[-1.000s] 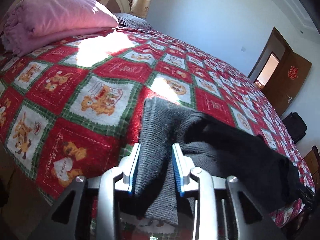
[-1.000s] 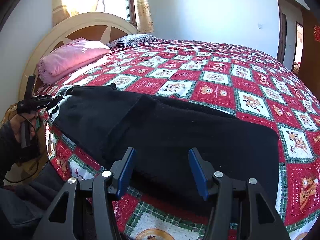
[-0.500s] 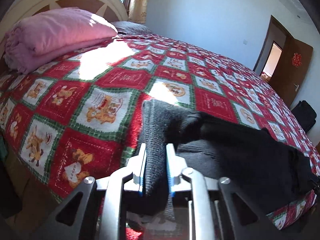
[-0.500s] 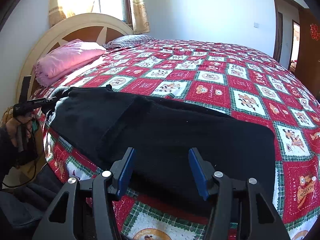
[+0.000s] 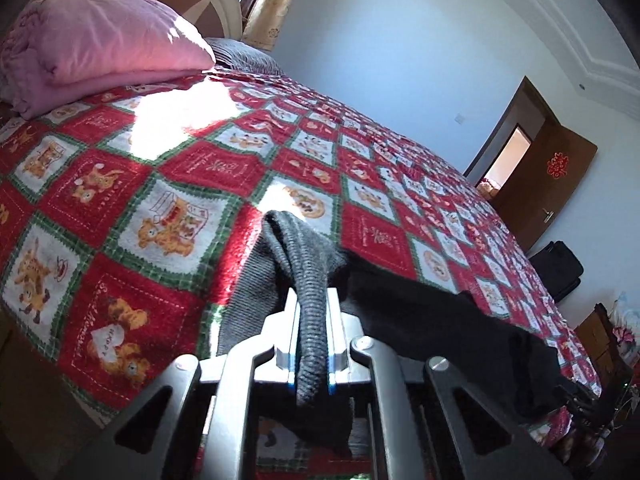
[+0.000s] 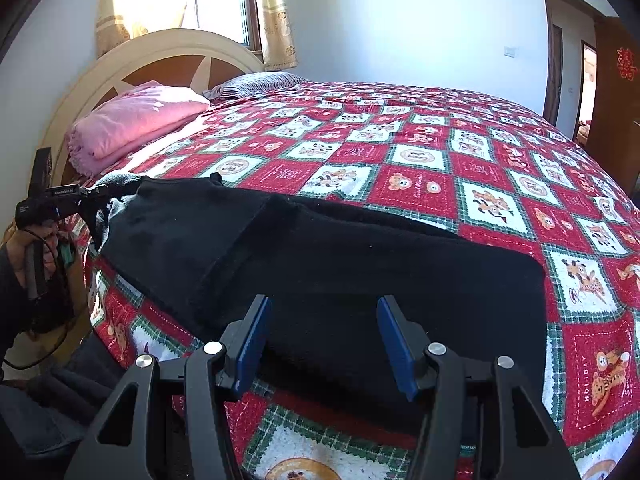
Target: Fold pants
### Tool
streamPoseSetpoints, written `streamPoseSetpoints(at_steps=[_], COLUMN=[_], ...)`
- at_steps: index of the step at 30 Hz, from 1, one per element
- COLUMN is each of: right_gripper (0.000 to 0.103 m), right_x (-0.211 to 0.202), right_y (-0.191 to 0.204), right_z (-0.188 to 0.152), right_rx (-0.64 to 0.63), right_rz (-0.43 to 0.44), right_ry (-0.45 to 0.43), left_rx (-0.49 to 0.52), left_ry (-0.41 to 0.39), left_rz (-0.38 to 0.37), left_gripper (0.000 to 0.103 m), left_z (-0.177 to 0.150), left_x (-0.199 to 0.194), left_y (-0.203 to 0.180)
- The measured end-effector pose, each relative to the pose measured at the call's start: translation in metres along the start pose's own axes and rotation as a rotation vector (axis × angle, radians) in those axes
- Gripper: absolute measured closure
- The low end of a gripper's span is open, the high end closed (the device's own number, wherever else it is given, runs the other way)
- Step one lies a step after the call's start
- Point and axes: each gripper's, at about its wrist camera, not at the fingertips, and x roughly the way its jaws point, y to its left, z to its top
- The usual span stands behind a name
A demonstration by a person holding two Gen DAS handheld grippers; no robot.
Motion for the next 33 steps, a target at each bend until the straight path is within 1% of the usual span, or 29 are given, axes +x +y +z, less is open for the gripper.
streamPoseSetpoints(at_steps=[3,8,12,17,26,33], right_gripper=[0.046,0.046,0.046,0.046,0.046,0.046], right_x=[-0.001,-0.004,-0.008,-0.018,-0.039,-0.053], right_y=[-0.002,-0.007,-0.012,-0.021,-0.045,-0.065], right_z=[0.001,0.003,0.006,0.012,0.025,0.026], right_rx=[0.009,0.024,0.041,0.078,0.13,0.157], right_rz=[-0.005,-0.016,-0.025,-0.034,-0.061,-0.09], right_ry=[-0.004,-0.015,-0.029,-0.053,-0.098,-0.121], left_rx=[-0.007,0.027,0.072,0.12,0.195,0.249], left_ry=[-0.017,-0.044,-0.065,-0.078,-0.056,-0.007], left_rz=[-0.053,-0.135,-0.203,-0.268,-0.387,-0.447], left_gripper=[0.093,0.093,0.093,0.093,0.093,0.093], left_z=[0.005,0.013,0.016,0.017,0.014,0.007], left_x=[-0.007,-0.02,-0.032,-0.041,-0.039,-0.021], left_y=[-0.013,-0.047,-0.076,-0.1,-0.149,-0.189])
